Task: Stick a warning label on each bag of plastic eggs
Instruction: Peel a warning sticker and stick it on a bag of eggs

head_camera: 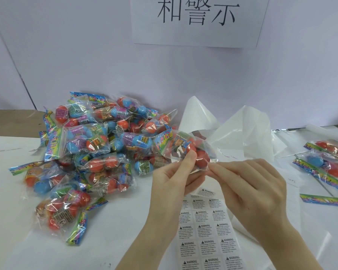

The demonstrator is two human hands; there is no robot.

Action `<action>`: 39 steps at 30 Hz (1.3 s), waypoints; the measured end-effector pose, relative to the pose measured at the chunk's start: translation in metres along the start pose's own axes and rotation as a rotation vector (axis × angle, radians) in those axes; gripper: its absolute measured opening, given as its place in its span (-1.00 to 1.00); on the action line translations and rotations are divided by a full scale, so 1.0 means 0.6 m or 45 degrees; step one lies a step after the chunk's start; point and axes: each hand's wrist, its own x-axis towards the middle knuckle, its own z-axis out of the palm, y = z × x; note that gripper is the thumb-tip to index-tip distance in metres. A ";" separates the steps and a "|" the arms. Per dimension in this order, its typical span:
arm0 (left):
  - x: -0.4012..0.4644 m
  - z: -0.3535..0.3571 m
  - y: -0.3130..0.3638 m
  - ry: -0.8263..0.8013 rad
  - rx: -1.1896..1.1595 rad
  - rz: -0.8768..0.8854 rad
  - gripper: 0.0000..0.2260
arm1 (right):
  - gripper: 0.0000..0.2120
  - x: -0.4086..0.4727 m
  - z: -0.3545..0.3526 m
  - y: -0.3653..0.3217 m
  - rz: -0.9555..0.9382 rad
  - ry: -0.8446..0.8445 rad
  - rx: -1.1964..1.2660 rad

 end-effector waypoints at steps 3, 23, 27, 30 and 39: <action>-0.001 0.002 -0.002 0.006 0.055 0.028 -0.80 | -0.79 -0.001 0.001 -0.002 -0.019 -0.007 -0.062; 0.008 -0.007 -0.006 0.052 0.209 0.162 -0.68 | -0.73 0.030 -0.015 -0.031 1.333 0.122 1.313; 0.006 -0.010 0.000 0.049 0.209 0.171 -0.63 | -0.92 0.040 -0.021 -0.031 1.394 0.044 1.334; 0.004 -0.009 0.004 0.044 0.257 0.216 -0.69 | -0.87 0.041 -0.021 -0.026 1.470 0.072 1.337; 0.018 -0.029 0.020 0.213 0.174 0.216 -0.77 | -0.80 0.034 -0.029 0.005 1.515 0.057 1.395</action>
